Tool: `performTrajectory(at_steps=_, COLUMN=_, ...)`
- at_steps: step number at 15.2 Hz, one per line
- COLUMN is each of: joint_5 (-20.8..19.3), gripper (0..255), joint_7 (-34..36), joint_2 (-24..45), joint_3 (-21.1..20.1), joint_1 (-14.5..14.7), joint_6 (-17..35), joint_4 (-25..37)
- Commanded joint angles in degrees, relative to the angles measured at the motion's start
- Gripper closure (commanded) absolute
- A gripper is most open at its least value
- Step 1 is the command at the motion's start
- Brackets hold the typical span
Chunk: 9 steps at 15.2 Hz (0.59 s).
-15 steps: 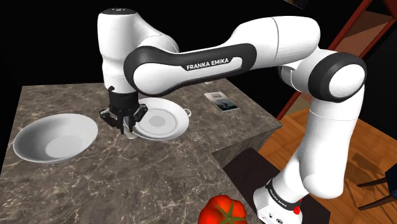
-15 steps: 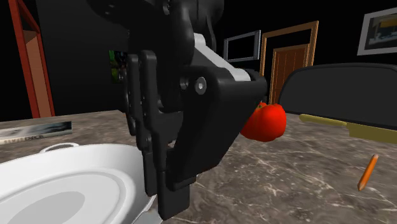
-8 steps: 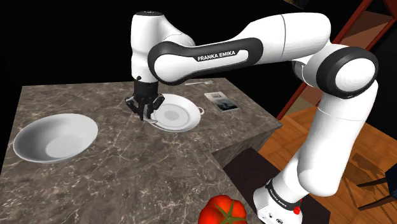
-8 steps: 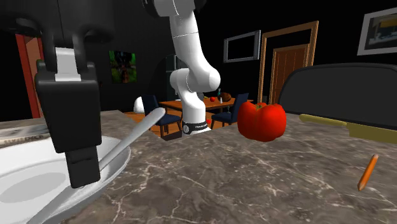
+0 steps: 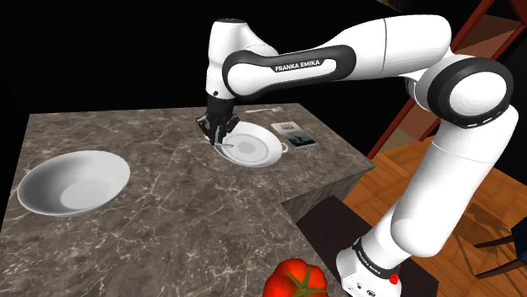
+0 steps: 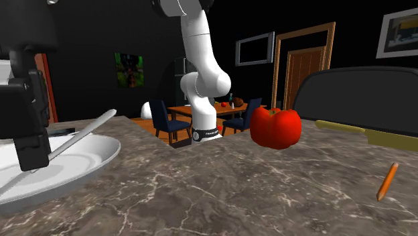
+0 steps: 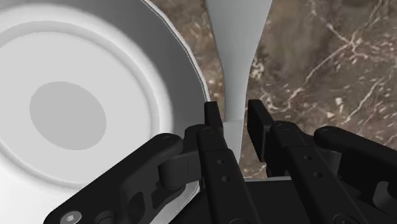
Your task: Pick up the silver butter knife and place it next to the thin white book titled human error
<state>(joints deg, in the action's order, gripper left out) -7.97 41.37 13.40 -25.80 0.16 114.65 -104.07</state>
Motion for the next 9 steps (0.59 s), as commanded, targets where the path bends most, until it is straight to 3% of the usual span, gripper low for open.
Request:
performTrajectory(at_steps=1, joint_5=0.1, gripper=255, joint_7=-3.0, joint_2=0.2, joint_3=1.1, joint_1=-1.8, joint_6=-0.4, joint_4=0.7)
performTrajectory(at_steps=9, joint_5=0.7, gripper=255, joint_7=-13.2, joint_2=0.5, joint_3=4.8, joint_1=-8.1, joint_6=-0.2, joint_4=1.5)
